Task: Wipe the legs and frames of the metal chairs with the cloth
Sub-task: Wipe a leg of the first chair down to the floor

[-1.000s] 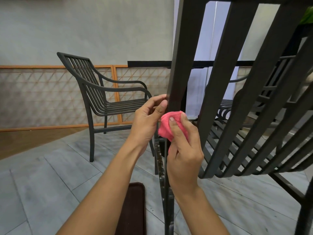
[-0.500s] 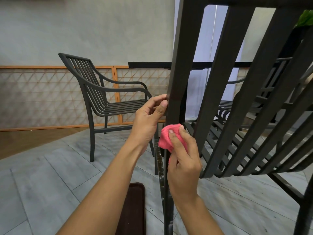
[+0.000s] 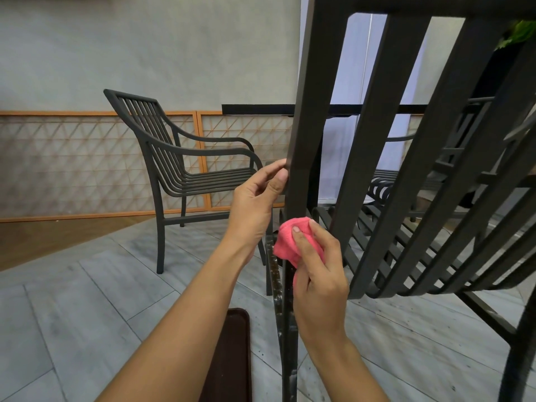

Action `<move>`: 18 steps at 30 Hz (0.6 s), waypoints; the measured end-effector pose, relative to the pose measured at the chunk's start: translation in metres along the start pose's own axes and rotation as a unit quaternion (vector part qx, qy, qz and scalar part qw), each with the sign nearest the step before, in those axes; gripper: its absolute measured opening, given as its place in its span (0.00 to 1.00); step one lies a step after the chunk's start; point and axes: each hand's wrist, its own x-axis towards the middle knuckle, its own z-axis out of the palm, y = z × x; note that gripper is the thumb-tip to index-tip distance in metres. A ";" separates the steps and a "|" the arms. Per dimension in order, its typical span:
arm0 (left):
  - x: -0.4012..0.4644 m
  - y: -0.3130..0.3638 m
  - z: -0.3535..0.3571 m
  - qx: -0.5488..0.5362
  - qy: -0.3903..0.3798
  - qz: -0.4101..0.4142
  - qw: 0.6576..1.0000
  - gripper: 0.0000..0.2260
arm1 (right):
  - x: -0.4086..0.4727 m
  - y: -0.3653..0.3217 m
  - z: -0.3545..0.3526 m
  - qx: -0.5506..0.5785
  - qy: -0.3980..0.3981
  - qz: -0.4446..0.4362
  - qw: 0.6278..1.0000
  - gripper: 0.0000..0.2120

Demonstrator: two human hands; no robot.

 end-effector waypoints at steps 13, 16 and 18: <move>-0.022 -0.012 -0.004 -0.045 0.038 -0.071 0.996 0.10 | 0.024 -0.009 0.003 -0.024 0.005 -0.034 0.999 0.17; -0.023 -0.013 -0.004 -0.045 0.031 -0.088 0.995 0.11 | 0.019 -0.007 0.009 -0.033 0.014 -0.036 0.999 0.16; -0.024 -0.013 -0.004 -0.040 0.025 -0.086 0.995 0.12 | 0.013 -0.005 0.011 -0.041 0.018 -0.032 0.998 0.16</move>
